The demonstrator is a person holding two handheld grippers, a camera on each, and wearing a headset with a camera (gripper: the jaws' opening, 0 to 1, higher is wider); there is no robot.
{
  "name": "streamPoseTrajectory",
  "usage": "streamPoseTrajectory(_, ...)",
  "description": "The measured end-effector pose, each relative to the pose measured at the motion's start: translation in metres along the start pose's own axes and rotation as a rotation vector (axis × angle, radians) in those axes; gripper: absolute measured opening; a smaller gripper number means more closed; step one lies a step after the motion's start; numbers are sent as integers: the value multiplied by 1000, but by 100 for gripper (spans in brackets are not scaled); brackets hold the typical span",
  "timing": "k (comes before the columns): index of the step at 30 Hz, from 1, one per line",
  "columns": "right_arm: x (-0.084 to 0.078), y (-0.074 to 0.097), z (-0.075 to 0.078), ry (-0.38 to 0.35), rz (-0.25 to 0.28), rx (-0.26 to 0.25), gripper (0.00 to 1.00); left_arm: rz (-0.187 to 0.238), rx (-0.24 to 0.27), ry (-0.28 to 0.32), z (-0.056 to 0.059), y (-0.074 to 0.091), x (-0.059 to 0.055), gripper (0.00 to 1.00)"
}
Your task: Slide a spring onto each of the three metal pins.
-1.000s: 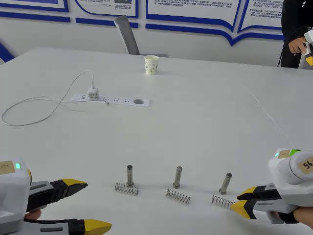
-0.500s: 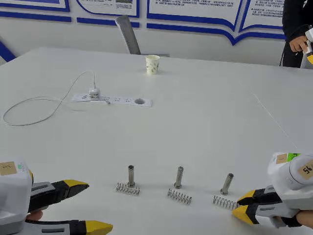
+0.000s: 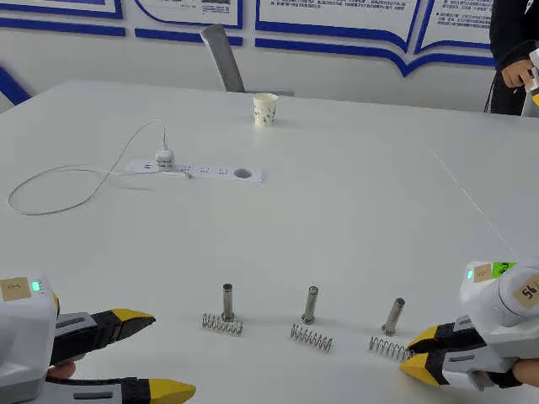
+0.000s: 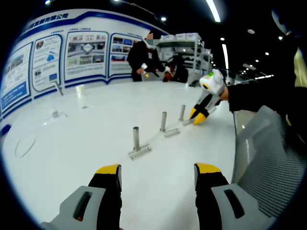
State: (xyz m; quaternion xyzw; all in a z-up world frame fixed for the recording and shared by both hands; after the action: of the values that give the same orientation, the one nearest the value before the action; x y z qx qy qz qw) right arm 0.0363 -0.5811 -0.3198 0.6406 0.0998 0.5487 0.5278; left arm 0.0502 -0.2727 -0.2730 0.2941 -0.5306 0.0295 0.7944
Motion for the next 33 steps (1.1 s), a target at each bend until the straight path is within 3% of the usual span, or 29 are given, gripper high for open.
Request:
streamPoseTrajectory(19, 0, -2, 1, -13, 15, 38, 13, 2, 5, 4, -1, 0, -1, 62)
streamPoseTrajectory(33, 2, -1, -3, 11, -12, 44, 12, -4, 0, -6, 0, 0, 0, 61)
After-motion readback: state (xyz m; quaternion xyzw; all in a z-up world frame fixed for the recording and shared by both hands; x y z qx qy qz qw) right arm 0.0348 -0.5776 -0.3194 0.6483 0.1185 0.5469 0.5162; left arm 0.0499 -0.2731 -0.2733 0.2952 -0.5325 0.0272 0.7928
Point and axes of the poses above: the centre of the closed fingertips' face, and the gripper's own axes: y roughly backward along the fingers, z roughly to its right, x roughly out of its top, the point moved 4 cm from there along y, roughly backward along the fingers, and after that the axes turned 11 degrees about y, right-handed, at the moved point
